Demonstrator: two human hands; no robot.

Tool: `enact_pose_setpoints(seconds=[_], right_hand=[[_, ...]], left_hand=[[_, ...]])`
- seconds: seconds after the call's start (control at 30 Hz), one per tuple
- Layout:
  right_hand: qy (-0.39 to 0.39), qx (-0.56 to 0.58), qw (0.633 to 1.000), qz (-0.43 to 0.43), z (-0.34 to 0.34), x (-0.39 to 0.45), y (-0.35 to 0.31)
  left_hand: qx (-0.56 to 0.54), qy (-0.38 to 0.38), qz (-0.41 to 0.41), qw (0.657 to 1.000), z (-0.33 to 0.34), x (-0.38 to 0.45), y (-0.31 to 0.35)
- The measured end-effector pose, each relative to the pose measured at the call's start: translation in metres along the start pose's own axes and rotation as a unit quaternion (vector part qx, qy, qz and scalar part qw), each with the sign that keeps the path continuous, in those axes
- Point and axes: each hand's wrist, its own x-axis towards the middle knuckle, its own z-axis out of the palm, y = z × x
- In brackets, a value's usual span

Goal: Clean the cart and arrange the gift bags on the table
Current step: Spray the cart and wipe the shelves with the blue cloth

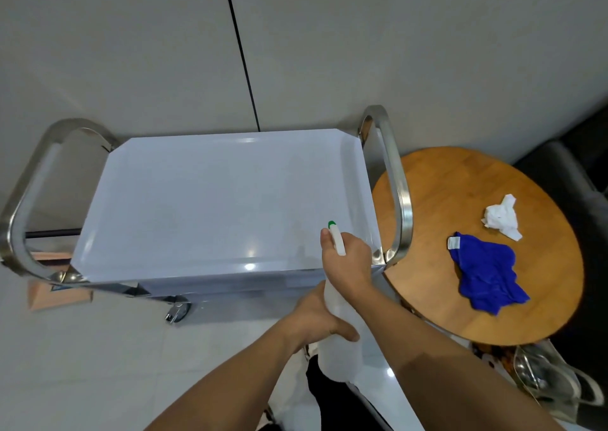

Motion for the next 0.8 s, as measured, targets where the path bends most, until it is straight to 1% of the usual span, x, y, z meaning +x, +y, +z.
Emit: enact_pose_setpoints(seconds=[0.07,0.17,0.23,0.33,0.4,0.53,0.67,0.8], right_hand=[[-0.001,-0.028,1.0,0.009,0.003,0.003,-0.002],[0.0,-0.019,1.0,0.007,0.008,0.008,-0.002],[-0.017,-0.012,1.0,0.005,0.011,0.013,-0.002],[-0.04,-0.051,0.998,0.011,0.016,0.022,-0.003],[-0.047,-0.057,0.997,0.009,0.025,0.025,-0.006],[-0.088,-0.003,0.996,-0.004,0.046,0.033,-0.016],[-0.136,-0.046,0.989,-0.031,0.069,0.037,-0.033],[-0.168,-0.024,0.985,-0.032,0.098,0.034,-0.058]], left_hand=[[-0.015,-0.004,-0.008,1.0,-0.003,0.001,-0.001],[-0.028,-0.009,-0.012,1.0,-0.006,0.005,0.0],[-0.029,-0.009,-0.013,0.999,-0.009,0.008,0.0],[-0.035,-0.003,-0.023,0.999,-0.013,0.012,-0.002],[-0.049,0.007,-0.037,0.998,-0.019,0.014,-0.005],[-0.067,0.024,-0.046,0.996,-0.042,0.012,-0.006],[-0.092,0.039,-0.052,0.994,-0.063,0.002,-0.007],[-0.114,0.061,-0.055,0.99,-0.092,-0.008,-0.018]])
